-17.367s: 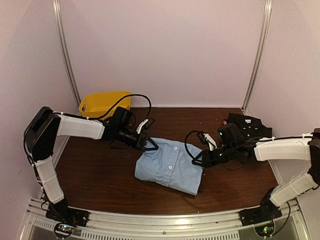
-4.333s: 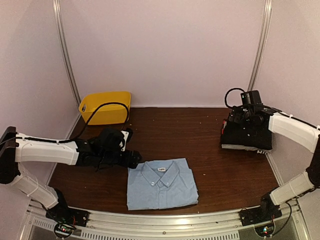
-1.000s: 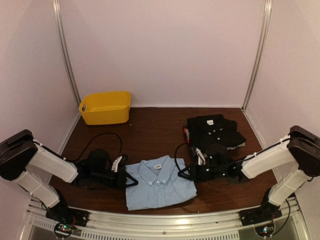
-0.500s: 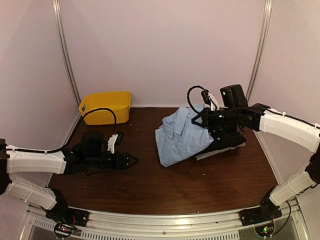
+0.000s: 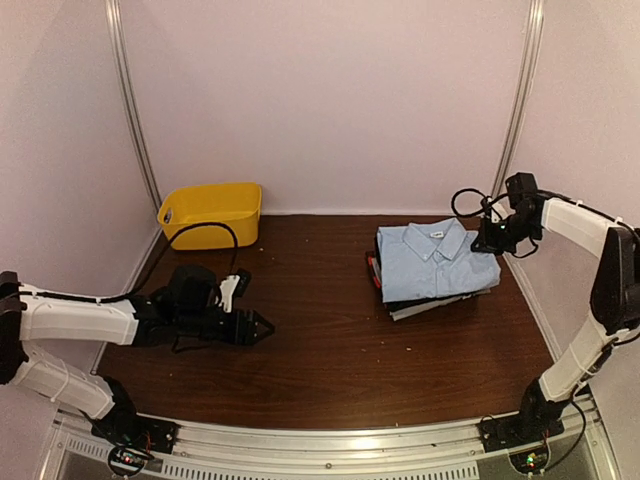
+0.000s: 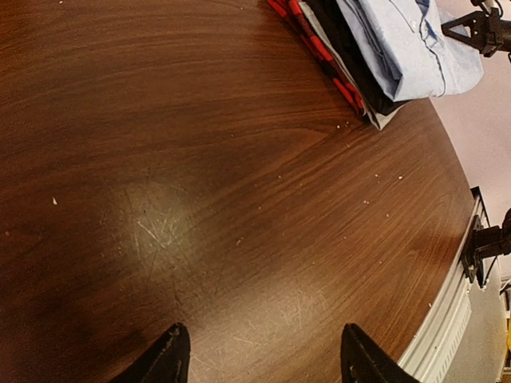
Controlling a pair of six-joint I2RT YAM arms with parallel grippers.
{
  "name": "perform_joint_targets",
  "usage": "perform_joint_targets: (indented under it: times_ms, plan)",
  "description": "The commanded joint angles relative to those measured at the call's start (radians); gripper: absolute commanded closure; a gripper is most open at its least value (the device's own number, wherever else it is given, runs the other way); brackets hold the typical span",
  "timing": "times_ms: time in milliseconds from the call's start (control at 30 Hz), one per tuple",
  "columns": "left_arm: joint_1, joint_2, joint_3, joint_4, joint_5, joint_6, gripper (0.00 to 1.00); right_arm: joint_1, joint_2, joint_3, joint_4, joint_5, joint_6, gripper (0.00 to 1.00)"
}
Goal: Fold and stack the long sleeve shirts
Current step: Place the square-folded shirt on the square-folded shirt.
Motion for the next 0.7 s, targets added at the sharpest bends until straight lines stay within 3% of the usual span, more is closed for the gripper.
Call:
perform_joint_targets:
  times_ms: [0, 433, 667]
  plan:
    - [0.009, 0.021, 0.035, 0.007, 0.001, 0.028, 0.34, -0.012, 0.072, 0.098, -0.008, 0.007, -0.074, 1.00]
    - [0.008, 0.068, 0.045, 0.023, -0.009, 0.034, 0.34, -0.016, 0.194, 0.160, 0.030, 0.003, -0.177, 0.99]
    - [0.008, 0.087, 0.056, 0.029, -0.004, 0.031, 0.34, -0.016, 0.218, 0.153, 0.102, 0.055, -0.169, 0.88]
